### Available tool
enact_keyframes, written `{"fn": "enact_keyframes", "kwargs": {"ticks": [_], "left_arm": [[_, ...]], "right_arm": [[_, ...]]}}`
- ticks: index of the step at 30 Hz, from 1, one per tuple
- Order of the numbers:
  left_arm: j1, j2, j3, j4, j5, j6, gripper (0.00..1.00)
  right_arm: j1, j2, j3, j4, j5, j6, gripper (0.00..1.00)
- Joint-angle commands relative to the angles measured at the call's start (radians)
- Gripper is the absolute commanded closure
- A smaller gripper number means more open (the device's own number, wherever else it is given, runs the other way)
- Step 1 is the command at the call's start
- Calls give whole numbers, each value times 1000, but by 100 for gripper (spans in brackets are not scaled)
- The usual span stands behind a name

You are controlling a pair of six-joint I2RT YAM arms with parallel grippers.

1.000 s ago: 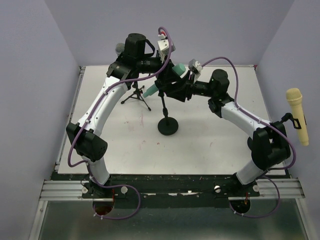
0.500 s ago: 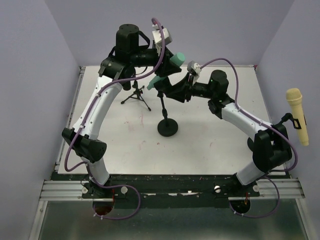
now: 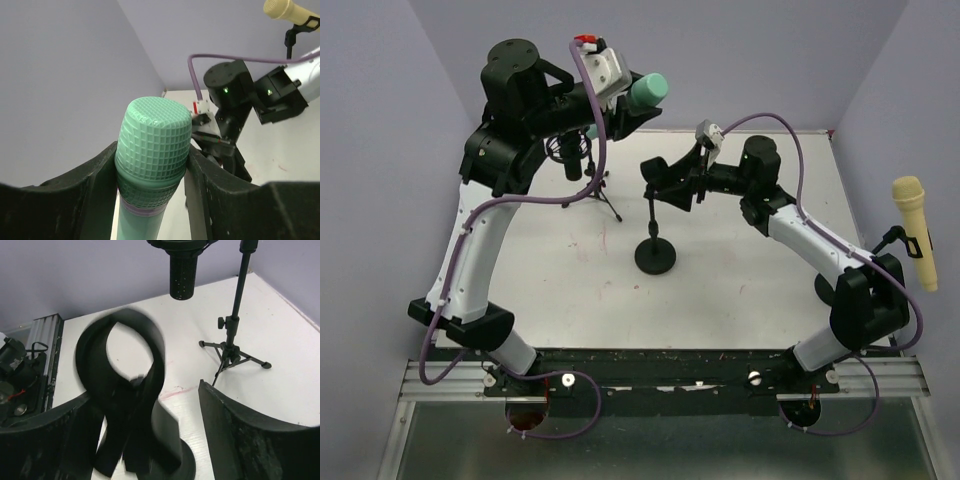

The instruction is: Remove the microphone from the stand

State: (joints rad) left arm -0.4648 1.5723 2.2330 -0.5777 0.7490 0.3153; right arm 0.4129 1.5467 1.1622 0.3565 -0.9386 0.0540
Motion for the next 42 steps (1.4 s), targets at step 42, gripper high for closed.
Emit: {"fn": "enact_keyframes", "kwargs": {"ticks": [42], "left_arm": [[160,-255,-1491,-237,-320,829,62]], "right_arm": [[1,-255,128,-597,328,-243,11]]}}
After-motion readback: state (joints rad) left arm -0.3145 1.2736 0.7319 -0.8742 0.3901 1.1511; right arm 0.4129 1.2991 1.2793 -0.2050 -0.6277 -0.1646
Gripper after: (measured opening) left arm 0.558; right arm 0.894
